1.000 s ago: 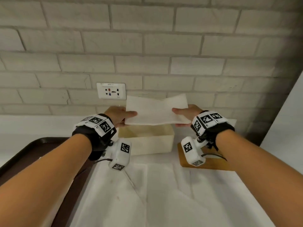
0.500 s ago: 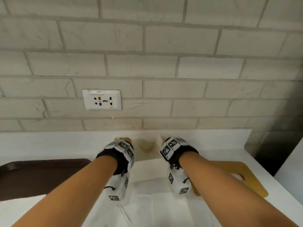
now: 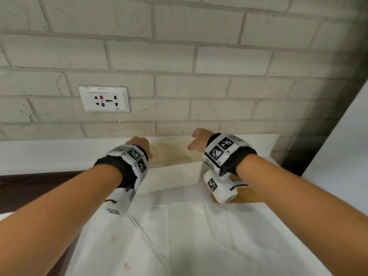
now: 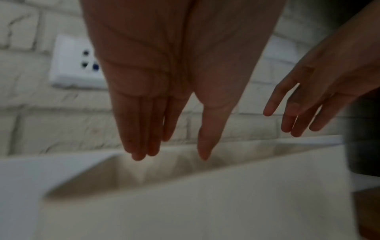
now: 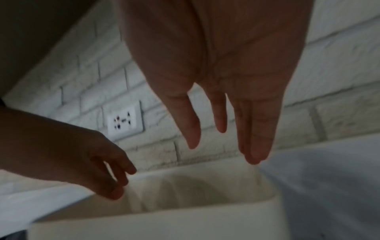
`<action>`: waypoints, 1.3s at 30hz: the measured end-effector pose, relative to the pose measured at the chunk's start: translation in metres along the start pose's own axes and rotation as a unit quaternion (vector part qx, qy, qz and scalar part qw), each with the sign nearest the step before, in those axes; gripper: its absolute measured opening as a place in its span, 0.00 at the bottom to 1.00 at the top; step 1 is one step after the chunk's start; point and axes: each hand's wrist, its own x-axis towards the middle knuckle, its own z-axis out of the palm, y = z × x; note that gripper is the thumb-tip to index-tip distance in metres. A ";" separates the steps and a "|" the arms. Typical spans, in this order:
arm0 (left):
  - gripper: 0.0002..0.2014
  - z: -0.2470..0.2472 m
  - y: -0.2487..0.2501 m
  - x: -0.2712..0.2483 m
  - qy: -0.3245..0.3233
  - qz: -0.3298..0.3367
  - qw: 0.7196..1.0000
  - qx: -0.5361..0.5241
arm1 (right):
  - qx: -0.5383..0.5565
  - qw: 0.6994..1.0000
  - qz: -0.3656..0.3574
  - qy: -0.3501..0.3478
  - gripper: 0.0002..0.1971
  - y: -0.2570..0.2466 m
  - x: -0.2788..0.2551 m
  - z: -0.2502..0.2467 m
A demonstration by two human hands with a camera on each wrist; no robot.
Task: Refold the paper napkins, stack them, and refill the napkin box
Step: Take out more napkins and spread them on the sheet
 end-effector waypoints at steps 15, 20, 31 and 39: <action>0.22 0.046 0.181 -0.164 -0.061 0.240 0.948 -0.199 | -0.067 0.962 0.230 -0.127 0.20 0.212 -0.211 -0.002; 0.20 0.089 0.205 -0.174 -0.153 0.230 0.936 -0.219 | -0.065 0.941 0.312 -0.114 0.29 0.271 -0.258 0.037; 0.14 0.121 0.231 -0.194 -0.245 0.178 0.896 -0.324 | 0.081 0.940 0.332 0.007 0.30 0.287 -0.258 0.058; 0.14 0.126 0.230 -0.192 -0.259 0.126 0.823 -0.489 | 0.158 0.952 0.258 0.033 0.21 0.275 -0.245 0.039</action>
